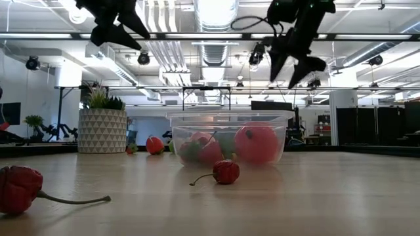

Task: Pick and placing Produce into tupperware
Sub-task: Put the pink peach into the transparent container

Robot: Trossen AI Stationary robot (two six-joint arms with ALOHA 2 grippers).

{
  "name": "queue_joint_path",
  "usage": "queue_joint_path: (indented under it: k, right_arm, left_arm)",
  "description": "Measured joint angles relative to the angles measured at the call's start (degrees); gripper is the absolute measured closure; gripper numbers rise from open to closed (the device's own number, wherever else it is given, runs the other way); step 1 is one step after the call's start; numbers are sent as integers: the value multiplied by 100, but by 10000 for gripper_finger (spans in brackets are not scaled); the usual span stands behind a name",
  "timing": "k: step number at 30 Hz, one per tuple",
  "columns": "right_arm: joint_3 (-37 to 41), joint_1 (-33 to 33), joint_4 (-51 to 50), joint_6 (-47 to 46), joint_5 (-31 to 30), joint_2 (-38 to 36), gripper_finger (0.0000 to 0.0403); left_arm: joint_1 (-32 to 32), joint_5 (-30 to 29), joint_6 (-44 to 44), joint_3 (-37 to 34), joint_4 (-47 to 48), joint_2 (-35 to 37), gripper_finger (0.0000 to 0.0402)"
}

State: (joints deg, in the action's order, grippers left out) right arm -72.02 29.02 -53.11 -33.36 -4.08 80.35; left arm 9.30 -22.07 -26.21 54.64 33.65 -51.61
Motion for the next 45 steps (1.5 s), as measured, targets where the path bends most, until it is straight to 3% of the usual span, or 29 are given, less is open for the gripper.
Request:
queue_joint_path:
  k: [6, 10, 18, 30, 41, 45]
  right_arm:
    - [-474, -104, 532, 14, -44, -462, 114]
    - [-714, -95, 544, 32, -533, -710, 113]
    - [-730, -88, 7, 39, -800, -962, 109]
    - [-705, -88, -703, -400, -632, -969, 127]
    - [-689, 434, -880, -711, -594, 126, 129]
    - [-687, 618, -808, -674, -214, 765, 129]
  left_arm:
    - [16, -99, -16, -25, -15, 105, 176]
    - [244, -350, -97, -64, 261, 63, 176]
    - [857, -379, -1139, 133, 1334, -707, 176]
    - [879, -188, -440, 772, 1324, -1186, 176]
    - [1212, 572, -155, 769, 1318, -1258, 176]
    - [1213, 582, -2, 769, 1331, -1315, 175]
